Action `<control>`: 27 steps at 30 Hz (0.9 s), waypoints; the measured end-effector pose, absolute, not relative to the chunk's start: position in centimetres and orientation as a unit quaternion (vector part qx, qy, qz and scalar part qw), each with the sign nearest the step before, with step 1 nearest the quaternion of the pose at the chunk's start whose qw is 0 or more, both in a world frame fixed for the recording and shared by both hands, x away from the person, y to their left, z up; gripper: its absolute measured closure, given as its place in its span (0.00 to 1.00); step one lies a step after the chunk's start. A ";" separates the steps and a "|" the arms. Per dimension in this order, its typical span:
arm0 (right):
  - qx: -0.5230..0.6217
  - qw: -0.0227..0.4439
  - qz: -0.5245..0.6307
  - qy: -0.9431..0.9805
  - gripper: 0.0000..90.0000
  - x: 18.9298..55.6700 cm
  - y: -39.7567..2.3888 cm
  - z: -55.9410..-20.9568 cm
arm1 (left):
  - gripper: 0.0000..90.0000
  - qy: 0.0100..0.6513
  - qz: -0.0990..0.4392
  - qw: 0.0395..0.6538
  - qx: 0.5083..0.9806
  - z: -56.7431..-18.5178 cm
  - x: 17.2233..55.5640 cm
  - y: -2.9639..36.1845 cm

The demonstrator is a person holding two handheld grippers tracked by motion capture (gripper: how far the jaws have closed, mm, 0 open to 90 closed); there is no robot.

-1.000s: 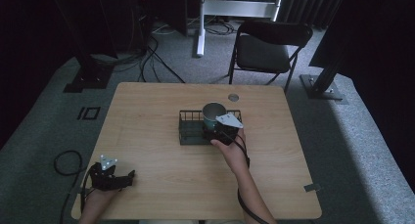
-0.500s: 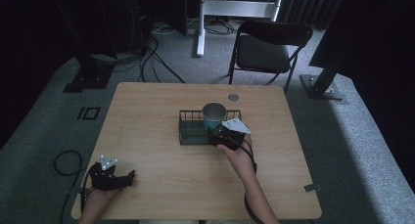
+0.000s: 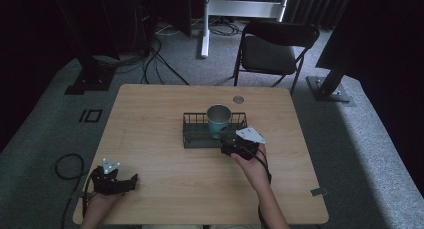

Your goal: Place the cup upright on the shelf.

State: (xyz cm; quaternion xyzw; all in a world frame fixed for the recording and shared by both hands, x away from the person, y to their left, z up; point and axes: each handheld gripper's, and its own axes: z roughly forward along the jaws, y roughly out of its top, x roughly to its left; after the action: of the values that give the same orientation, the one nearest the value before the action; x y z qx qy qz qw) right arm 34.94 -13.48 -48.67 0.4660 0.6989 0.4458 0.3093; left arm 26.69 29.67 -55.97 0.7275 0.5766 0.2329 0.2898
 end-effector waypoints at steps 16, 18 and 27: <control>0.477 0.313 0.432 0.698 0.12 33.5 -16.4 -50.0 | 0.02 0.576 0.233 0.289 0.728 -56.0 26.7 29.7; 0.478 0.312 0.432 0.699 0.12 33.4 -16.7 -50.2 | 0.02 0.576 0.233 0.289 0.728 -56.0 26.7 29.7; 0.486 0.308 0.420 0.702 0.12 32.6 -18.2 -51.4 | 0.02 0.576 0.233 0.289 0.728 -56.0 26.7 29.7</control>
State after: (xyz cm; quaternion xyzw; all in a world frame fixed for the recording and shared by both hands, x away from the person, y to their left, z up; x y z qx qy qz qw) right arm 32.59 -18.23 -51.35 0.4859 0.7018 0.4204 0.3076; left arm 26.69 29.68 -55.97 0.7280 0.5764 0.2328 0.2893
